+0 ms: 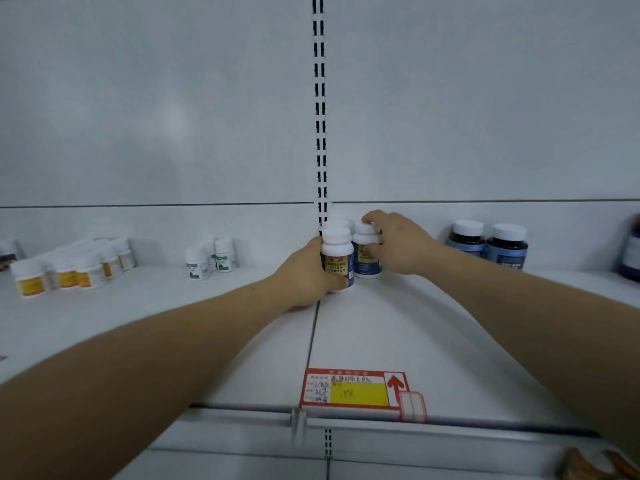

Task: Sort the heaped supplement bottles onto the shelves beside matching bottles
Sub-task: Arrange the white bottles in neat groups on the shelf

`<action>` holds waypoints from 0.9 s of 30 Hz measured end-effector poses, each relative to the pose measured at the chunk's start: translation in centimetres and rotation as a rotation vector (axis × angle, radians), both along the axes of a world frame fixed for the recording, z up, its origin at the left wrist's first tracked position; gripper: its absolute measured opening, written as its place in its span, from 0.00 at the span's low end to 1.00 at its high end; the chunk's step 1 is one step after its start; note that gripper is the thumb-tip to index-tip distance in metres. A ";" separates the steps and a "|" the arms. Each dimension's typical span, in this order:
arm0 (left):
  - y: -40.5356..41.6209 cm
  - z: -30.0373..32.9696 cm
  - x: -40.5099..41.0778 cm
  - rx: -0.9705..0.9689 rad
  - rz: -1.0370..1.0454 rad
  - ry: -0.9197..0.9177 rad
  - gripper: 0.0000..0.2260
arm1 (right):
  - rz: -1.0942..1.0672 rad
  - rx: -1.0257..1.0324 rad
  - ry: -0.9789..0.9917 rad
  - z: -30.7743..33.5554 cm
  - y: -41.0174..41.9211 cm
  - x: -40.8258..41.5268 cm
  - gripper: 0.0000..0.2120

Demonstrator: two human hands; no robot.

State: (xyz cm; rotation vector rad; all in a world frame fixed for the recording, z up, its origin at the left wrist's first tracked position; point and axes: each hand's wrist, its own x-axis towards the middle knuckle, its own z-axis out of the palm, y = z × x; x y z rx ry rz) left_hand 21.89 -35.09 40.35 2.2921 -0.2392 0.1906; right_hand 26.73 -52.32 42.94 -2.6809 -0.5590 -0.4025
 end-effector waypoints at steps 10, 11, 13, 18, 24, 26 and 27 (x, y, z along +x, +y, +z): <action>0.8 3.6 -1.9 0.182 0.019 -0.005 0.37 | -0.088 -0.036 -0.020 4.3 -2.1 -2.0 0.30; 0.9 4.4 -2.2 0.228 0.027 -0.044 0.38 | -0.113 -0.041 -0.044 5.2 -2.9 -2.5 0.30; 0.7 5.9 -2.8 0.295 0.020 -0.123 0.38 | -0.177 -0.043 -0.069 6.7 -4.8 -3.6 0.29; -3.0 7.0 -4.0 0.338 -0.117 -0.236 0.35 | -0.332 -0.045 -0.037 7.0 -9.5 -5.7 0.29; -9.4 4.7 -3.7 0.374 -0.203 -0.126 0.36 | -0.385 -0.115 0.075 4.9 -14.1 -6.4 0.34; -11.4 4.1 -2.7 0.373 -0.176 -0.063 0.36 | -0.372 -0.135 0.105 3.9 -15.6 -5.8 0.36; -12.3 3.8 -2.0 0.361 -0.150 -0.030 0.37 | -0.354 -0.143 0.118 3.4 -16.3 -5.4 0.37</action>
